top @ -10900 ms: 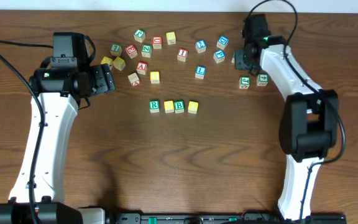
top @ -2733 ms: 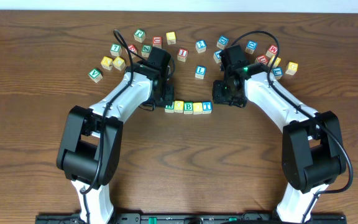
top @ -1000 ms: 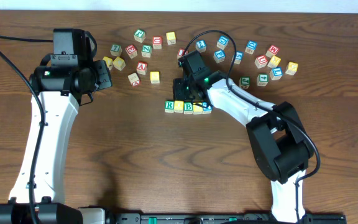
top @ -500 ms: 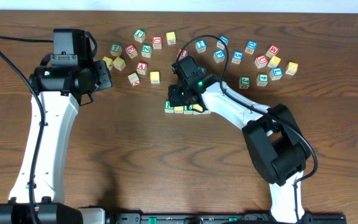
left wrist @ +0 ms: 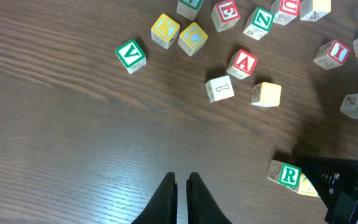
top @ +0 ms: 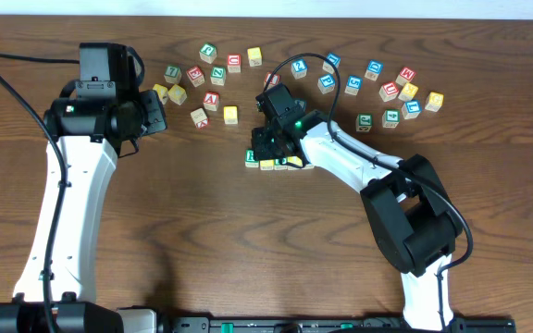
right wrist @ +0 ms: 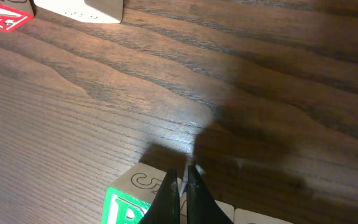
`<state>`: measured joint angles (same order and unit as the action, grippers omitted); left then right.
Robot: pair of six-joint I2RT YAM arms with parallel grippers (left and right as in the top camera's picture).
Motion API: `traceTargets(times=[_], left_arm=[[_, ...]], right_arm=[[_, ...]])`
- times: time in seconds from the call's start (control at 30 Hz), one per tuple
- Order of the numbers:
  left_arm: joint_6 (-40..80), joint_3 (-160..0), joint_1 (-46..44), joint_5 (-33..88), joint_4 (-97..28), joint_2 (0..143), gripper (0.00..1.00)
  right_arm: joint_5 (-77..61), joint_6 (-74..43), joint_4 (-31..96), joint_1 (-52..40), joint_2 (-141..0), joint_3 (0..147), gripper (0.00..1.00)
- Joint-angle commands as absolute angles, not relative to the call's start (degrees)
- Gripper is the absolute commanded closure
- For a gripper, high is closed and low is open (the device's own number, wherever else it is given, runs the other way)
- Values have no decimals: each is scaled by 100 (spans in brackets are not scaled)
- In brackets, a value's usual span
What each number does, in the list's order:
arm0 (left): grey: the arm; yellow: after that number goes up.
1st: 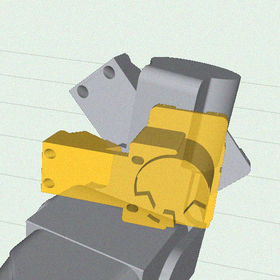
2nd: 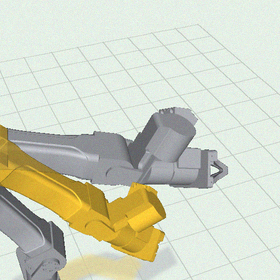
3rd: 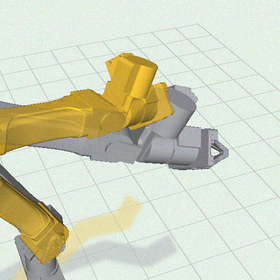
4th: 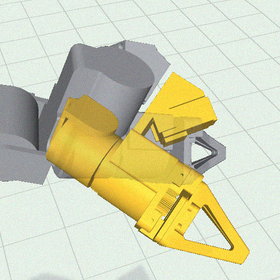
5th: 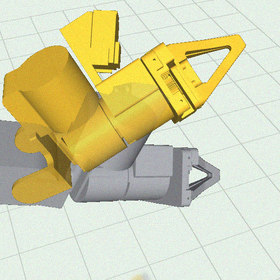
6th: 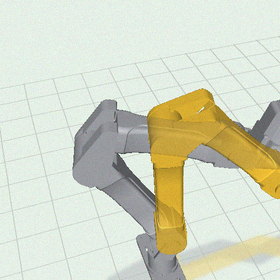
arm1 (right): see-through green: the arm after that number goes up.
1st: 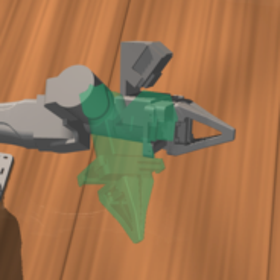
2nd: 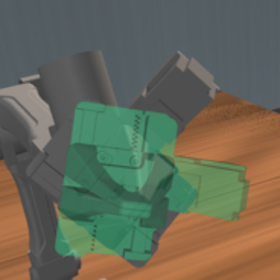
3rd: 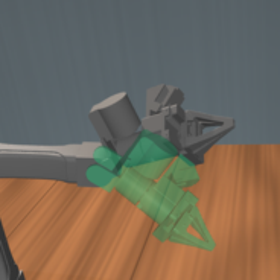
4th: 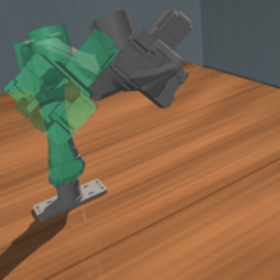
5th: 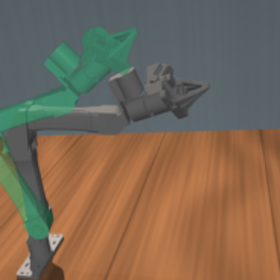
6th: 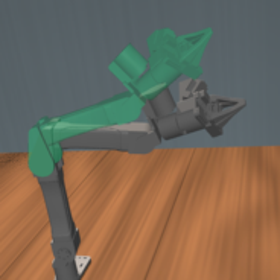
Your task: Spell out ROBOT
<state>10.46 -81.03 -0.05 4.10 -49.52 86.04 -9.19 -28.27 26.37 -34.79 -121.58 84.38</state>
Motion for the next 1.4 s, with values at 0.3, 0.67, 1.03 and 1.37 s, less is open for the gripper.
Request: traceTargets(times=[0.3, 0.67, 1.03, 1.37], left_arm=[[972, -8084, 3, 340, -5011, 8648, 92], [972, -8084, 3, 340, -5006, 8648, 92], [974, -8084, 3, 388, -5011, 8648, 92], [1048, -7911, -1, 652, -5026, 8650, 92]], right_arm=[[-849, -2869, 2707, -3109, -11987, 8781, 99], [-672, -2869, 3664, -2781, -12003, 8729, 99], [-661, -2867, 3848, -2646, -11848, 8829, 99], [-659, -2600, 4799, -1997, -11312, 8958, 98]])
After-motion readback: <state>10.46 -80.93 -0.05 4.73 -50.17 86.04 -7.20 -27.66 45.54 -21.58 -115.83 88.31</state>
